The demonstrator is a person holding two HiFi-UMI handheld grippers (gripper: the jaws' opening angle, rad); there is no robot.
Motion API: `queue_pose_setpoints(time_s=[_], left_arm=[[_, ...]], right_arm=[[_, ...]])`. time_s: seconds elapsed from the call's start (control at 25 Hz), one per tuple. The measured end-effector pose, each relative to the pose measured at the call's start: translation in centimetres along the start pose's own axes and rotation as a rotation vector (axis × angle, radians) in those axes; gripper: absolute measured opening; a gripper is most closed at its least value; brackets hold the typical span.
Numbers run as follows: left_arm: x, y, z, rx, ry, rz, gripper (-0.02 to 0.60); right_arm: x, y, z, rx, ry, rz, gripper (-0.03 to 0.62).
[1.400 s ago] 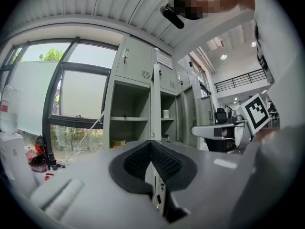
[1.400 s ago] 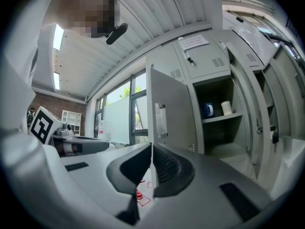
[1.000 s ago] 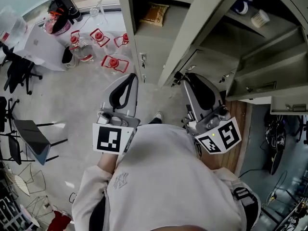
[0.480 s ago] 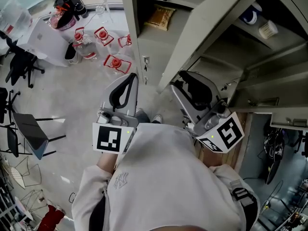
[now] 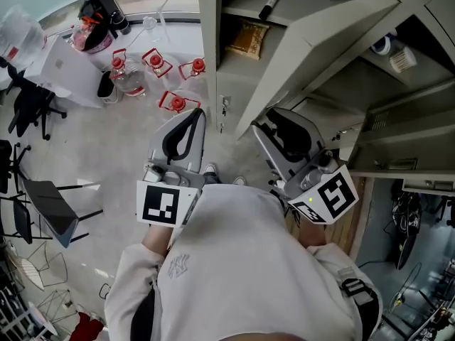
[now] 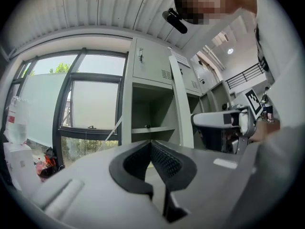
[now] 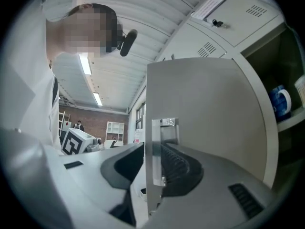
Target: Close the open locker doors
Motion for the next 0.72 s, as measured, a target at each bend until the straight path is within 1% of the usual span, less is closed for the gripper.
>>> queue_pose_setpoints(time_s=[0.4,0.72], left_arm=[[-5.3,0.2,0.2,0.007,-0.014,0.000,0.008],[-7.3,-0.2,0.4,0.005,-0.026,0.002,0.008]], right_arm=[[0.2,-0.6,-5.2,-0.008,-0.077,0.018,0.097],[0.7,-1.3,-8.2,0.028,-0.170,0.016,0.097]])
Point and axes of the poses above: the fingertips, and each gripper's own axes: z backward along the fingers, x to its right, y out of its top, the point moved 10 cm from there along z, backward along the fingers, and after that the axes turned 10 degrees about -y, right-handed, at the moved point
